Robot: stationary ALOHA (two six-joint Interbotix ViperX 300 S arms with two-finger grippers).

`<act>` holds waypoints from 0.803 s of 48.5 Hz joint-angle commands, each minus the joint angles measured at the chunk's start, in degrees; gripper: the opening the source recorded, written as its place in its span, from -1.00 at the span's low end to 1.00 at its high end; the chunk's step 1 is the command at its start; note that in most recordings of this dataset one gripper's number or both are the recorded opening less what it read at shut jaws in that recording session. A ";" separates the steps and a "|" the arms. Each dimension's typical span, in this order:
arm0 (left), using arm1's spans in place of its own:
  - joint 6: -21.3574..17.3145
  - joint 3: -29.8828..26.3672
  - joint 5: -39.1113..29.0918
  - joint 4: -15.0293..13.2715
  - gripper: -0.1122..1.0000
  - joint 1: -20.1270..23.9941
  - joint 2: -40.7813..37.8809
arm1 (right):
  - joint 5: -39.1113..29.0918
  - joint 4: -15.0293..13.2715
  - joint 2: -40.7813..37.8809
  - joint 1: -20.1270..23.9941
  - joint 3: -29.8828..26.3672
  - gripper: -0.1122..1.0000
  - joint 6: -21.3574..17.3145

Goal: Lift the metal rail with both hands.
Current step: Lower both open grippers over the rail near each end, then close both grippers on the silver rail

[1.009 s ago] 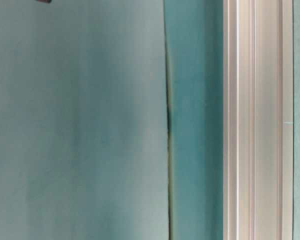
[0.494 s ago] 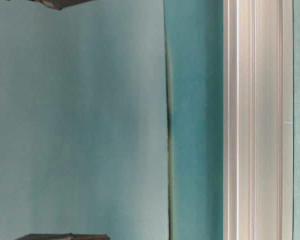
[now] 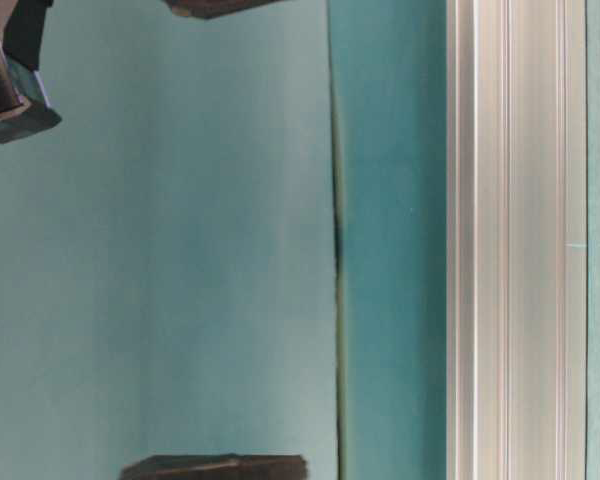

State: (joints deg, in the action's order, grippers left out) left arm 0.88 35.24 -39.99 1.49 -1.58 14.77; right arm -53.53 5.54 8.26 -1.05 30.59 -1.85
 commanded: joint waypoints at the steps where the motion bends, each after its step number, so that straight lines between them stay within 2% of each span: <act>1: 0.00 0.00 0.62 0.18 0.98 0.26 -0.79 | 1.67 -0.97 -0.79 -0.09 0.09 1.00 0.00; 18: 0.09 1.05 4.57 0.18 0.98 0.88 -5.01 | 7.29 -1.23 -4.04 0.35 1.14 1.00 1.76; 39: 0.35 2.72 5.89 0.09 0.98 1.14 -7.12 | 10.28 -1.23 -5.27 0.97 2.90 1.00 2.37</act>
State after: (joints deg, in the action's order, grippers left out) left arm 1.14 38.06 -34.63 1.58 -0.62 7.38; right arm -44.03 4.39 3.52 -0.35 33.13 0.09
